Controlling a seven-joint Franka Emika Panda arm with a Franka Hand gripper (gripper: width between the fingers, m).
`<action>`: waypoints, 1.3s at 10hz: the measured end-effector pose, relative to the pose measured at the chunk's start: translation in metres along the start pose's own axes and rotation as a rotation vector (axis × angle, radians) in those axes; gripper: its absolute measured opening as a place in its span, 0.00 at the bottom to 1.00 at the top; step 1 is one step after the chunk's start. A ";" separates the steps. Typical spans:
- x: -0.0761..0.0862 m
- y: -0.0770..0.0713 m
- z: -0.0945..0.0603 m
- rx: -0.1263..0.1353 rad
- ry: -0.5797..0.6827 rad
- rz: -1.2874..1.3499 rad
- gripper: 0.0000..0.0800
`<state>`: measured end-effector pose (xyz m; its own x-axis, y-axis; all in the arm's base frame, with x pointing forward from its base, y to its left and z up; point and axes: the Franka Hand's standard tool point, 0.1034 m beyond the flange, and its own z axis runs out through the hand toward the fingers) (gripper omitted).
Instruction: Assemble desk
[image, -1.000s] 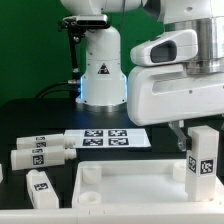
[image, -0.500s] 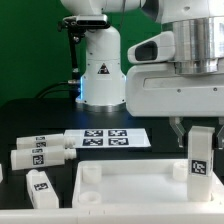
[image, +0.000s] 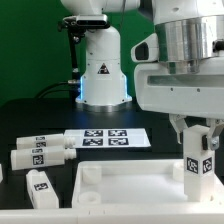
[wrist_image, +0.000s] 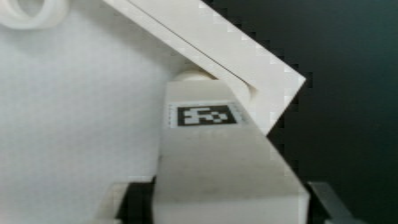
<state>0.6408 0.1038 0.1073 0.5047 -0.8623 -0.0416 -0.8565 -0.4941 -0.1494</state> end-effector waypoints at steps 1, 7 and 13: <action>-0.002 0.000 0.000 -0.003 -0.017 0.206 0.36; -0.005 -0.001 0.002 0.071 -0.051 0.861 0.36; -0.002 -0.007 -0.040 0.106 -0.062 0.595 0.81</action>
Offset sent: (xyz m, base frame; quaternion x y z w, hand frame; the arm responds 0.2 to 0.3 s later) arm -0.0004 0.0039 -0.0196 0.1140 0.0047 0.4821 0.8687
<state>0.6411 0.1042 0.1480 -0.0492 -0.9774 -0.2056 -0.9797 0.0873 -0.1806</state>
